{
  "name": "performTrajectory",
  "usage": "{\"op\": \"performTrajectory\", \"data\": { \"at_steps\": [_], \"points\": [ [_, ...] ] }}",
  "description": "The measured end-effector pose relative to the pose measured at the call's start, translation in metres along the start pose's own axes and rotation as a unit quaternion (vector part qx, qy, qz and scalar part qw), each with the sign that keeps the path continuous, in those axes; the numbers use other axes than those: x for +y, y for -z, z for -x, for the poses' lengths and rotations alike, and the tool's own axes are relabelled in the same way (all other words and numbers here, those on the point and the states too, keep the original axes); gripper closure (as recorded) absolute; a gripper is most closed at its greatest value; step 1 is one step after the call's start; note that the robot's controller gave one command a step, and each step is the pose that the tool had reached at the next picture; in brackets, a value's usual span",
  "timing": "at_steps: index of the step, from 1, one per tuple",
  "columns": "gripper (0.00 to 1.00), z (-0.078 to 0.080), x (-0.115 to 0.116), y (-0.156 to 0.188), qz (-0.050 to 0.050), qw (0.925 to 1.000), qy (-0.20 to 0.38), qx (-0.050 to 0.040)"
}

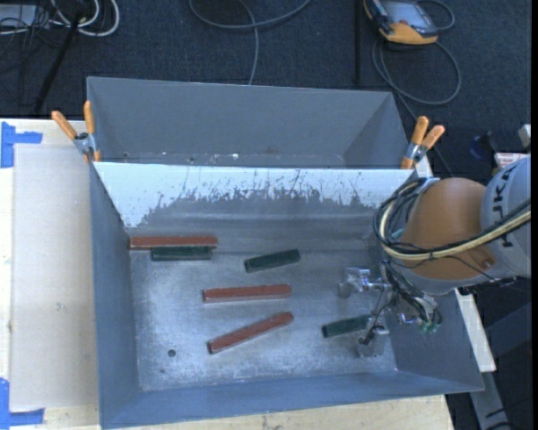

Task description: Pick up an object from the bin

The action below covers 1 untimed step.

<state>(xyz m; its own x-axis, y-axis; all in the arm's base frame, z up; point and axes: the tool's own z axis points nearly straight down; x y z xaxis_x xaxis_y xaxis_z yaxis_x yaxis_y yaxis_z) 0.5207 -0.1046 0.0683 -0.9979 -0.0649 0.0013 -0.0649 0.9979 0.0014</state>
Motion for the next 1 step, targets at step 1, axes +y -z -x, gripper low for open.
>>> {"op": "performTrajectory", "data": {
  "at_steps": [1],
  "points": [
    [1.0,0.0022,0.0005,0.0007,-0.001,0.9999,0.013,0.0001]
  ]
}}
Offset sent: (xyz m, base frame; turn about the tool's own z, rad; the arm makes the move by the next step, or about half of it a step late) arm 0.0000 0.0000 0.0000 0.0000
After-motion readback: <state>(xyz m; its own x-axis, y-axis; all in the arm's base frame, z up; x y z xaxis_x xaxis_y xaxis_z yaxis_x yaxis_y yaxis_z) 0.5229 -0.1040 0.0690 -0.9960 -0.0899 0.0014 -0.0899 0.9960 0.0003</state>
